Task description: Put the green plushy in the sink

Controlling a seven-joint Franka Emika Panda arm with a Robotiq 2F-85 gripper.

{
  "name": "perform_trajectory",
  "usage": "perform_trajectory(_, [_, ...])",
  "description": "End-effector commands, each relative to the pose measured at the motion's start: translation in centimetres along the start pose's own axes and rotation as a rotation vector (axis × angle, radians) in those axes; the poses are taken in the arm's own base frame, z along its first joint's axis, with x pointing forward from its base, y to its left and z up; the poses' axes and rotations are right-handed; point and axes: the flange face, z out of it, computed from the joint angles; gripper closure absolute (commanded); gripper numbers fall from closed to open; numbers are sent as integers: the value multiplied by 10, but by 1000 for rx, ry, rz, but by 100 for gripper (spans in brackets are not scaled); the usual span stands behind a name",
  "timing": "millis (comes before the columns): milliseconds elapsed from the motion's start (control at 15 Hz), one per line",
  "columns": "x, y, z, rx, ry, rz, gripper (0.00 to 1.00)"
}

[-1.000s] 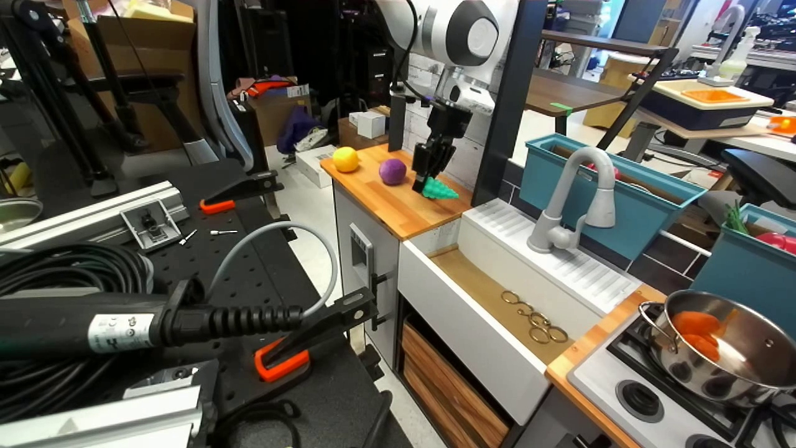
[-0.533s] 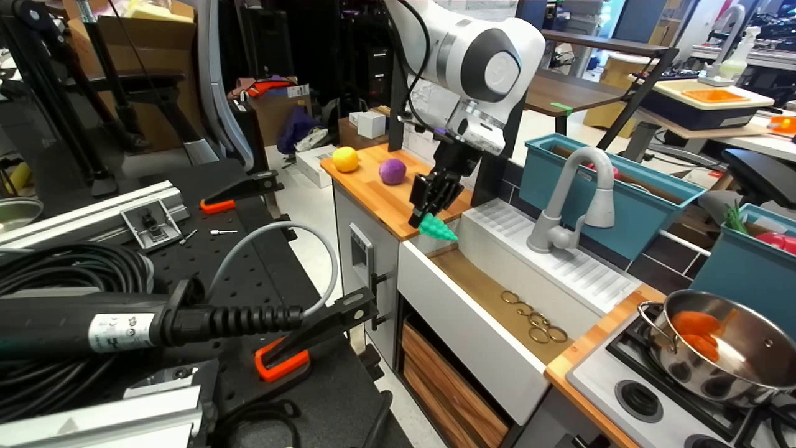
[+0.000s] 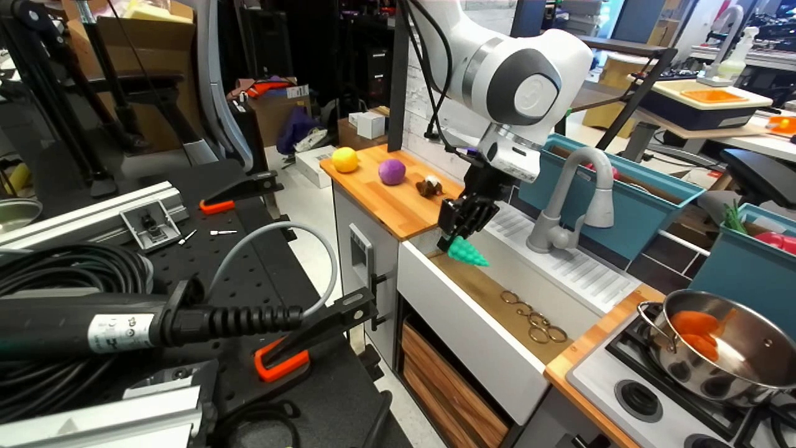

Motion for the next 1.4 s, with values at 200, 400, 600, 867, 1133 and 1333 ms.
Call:
perform_trajectory(200, [-6,-20,27,97,164,-53,89])
perform_trajectory(400, [-8,-27,53,122,263,-100,89])
perform_trajectory(600, [-13,-37,71,147,326,-134,89])
perform_trajectory(867, [-20,-45,85,158,337,-155,36])
perform_trajectory(1133, [-22,-42,80,163,330,-174,8])
perform_trajectory(1333, [-26,-44,69,177,306,-181,0])
